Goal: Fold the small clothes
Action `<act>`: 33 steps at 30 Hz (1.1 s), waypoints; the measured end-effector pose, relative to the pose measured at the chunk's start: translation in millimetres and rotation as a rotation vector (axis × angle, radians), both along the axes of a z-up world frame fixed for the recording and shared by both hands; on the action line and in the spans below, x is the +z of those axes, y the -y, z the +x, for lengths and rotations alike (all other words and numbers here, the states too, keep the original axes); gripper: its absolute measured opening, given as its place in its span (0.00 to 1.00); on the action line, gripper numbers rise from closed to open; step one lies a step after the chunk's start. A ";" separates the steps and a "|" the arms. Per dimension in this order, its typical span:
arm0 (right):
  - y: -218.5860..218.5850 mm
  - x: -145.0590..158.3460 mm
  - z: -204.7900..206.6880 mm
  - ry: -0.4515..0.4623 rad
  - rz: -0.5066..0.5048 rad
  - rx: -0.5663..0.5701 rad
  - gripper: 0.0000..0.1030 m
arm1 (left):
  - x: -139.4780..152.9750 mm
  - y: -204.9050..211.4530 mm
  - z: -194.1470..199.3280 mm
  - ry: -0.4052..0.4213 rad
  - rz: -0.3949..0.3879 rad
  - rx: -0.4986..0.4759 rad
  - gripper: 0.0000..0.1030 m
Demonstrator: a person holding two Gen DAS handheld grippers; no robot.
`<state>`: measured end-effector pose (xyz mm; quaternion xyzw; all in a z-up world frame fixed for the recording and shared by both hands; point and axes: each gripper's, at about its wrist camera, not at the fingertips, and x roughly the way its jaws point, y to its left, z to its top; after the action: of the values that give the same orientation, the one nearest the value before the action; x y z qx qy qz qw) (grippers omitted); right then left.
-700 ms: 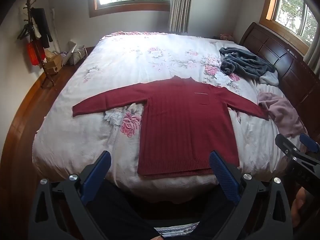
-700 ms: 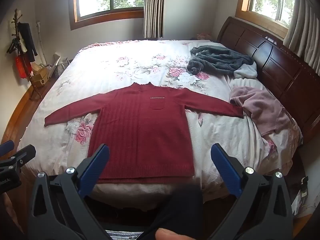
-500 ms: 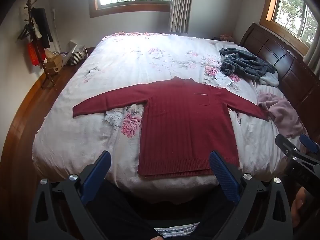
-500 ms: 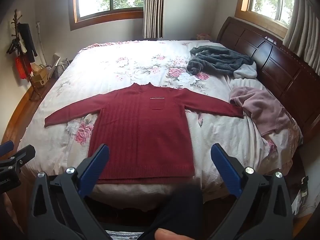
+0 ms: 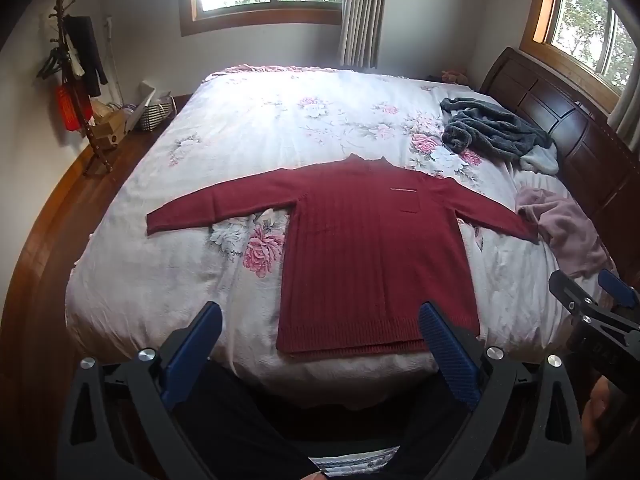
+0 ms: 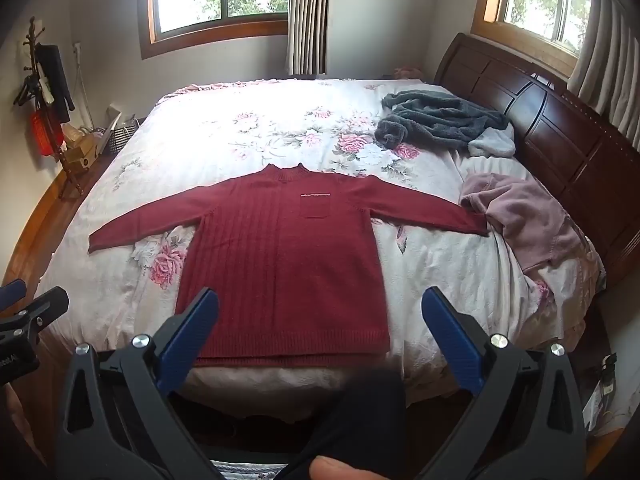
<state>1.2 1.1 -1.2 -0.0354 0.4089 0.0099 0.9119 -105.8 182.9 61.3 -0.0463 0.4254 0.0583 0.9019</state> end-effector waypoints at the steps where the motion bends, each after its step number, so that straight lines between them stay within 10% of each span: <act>1: -0.1 0.0 0.2 -0.001 0.000 0.000 0.97 | 0.3 0.1 -0.4 0.002 0.001 0.001 0.96; 33: -1.2 -4.2 13.1 0.003 0.003 0.006 0.97 | 1.1 -2.9 13.2 0.011 0.008 0.003 0.96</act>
<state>14.3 2.2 -5.4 -0.0352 0.4074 0.0133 0.9125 -92.6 185.8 62.5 -0.0436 0.4199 0.0613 0.9044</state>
